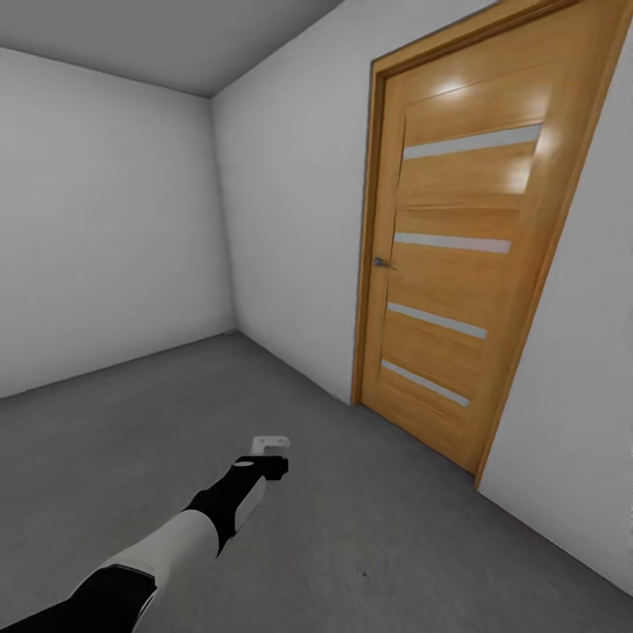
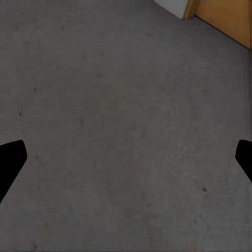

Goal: Move the two storage containers from the living room to the garage. In the garage, place one container on the floor and stack the other container on top of it (either order is fine).

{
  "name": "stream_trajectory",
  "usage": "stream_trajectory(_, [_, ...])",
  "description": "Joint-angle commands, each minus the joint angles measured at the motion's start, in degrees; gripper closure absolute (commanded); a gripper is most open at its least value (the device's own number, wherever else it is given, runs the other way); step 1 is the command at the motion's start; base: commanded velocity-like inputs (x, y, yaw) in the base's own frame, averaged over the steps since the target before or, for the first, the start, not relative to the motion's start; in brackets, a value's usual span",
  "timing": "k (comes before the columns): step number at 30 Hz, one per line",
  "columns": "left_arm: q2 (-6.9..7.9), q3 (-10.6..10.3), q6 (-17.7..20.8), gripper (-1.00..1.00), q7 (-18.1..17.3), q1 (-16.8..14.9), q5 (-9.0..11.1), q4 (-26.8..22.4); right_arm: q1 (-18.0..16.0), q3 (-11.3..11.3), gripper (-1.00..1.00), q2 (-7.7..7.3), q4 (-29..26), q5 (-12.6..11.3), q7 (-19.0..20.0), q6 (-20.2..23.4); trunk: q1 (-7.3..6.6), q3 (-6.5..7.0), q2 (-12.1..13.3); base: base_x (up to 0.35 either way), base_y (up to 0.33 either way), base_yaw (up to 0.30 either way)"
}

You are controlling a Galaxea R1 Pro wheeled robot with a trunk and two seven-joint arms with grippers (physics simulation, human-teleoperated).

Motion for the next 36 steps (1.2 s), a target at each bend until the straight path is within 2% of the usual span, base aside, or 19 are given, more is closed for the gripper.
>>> stream_trajectory(1, [0.0, -0.4, 0.2, -1.0, 0.4, 0.0, 0.6, -0.1, 0.0, -0.1, -1.0, -0.01, 0.0, 0.2, 0.0, -0.2, 0.03, -0.05, 0.0, 0.29, 0.213, -0.263])
stream_trajectory(36, [0.0, -0.4, 0.2, -1.0, 0.5, 0.0, 0.4, -0.1, 0.0, -0.1, -1.0, 0.0, 0.0, 0.2, 0.0, -0.2, 0.03, -0.05, 0.0, 0.29, 0.213, -0.263])
